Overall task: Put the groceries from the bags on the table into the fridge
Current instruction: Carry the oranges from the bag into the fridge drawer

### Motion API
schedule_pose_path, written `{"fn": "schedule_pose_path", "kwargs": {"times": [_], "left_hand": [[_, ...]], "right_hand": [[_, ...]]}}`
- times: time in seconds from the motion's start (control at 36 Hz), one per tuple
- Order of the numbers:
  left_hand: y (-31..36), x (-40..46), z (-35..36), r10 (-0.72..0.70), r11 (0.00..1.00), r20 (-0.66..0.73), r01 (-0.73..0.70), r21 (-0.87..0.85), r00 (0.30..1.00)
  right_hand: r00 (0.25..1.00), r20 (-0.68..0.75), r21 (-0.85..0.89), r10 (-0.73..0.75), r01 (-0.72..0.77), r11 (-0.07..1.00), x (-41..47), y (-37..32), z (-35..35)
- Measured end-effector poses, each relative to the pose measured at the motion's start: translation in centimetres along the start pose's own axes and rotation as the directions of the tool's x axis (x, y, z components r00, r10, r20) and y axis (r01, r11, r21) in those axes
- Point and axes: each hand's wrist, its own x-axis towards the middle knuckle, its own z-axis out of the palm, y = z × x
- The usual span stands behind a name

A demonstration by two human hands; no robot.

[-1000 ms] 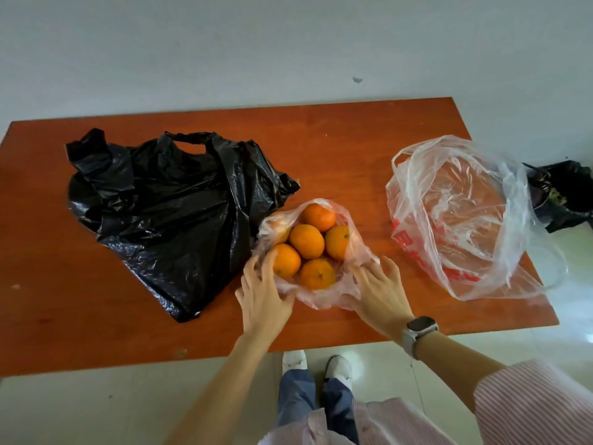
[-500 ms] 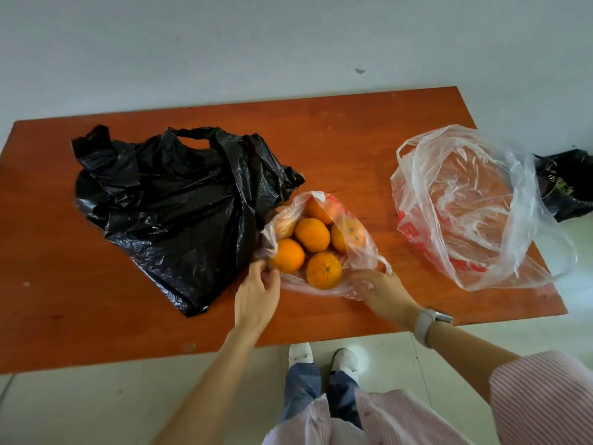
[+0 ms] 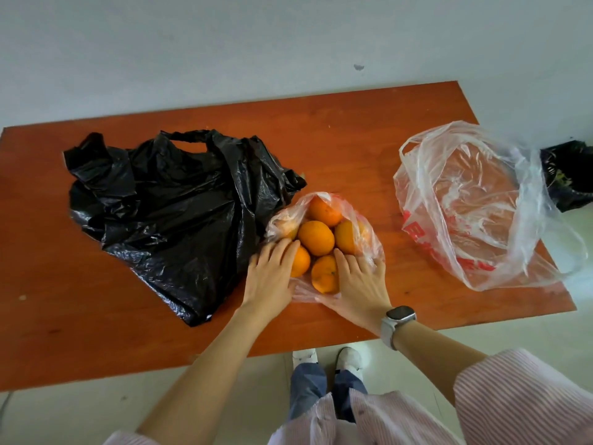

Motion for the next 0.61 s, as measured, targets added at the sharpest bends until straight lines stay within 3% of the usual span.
{"fn": "schedule_pose_path", "kwargs": {"times": [0.06,0.19,0.28,0.42,0.47,0.61], "left_hand": [[0.2,0.5,-0.3,-0.022,1.0,0.027,0.022,0.02,0.999],[0.5,1.4,-0.6,-0.009,0.997,0.046,0.006,0.071,0.999],[0.2,0.7,0.0,0.045,0.997,0.068,-0.05,0.062,0.997],[0.2,-0.4,-0.9,0.006,0.982,-0.074,-0.02,-0.186,0.997],[1.0,-0.5,-2.5,-0.045,0.914,-0.057,0.017,-0.406,0.997],[3.2,-1.2,-5.7,-0.17,0.562,0.044,0.134,-0.817,0.984]], "right_hand": [[0.998,0.044,0.03,0.039,-0.04,0.999,0.3,-0.2,0.3],[0.998,-0.002,0.15,0.07,-0.069,0.986,0.3,-0.3,-0.2],[0.999,0.0,0.324,0.042,-0.04,0.945,-0.5,0.1,-0.6],[0.999,-0.024,0.588,-0.041,0.047,0.807,-2.0,1.3,-2.4],[0.998,-0.044,0.672,-0.036,0.057,0.739,-2.7,1.4,-3.7],[0.993,0.02,0.786,0.12,-0.09,0.612,-4.9,1.8,-7.3]]}}
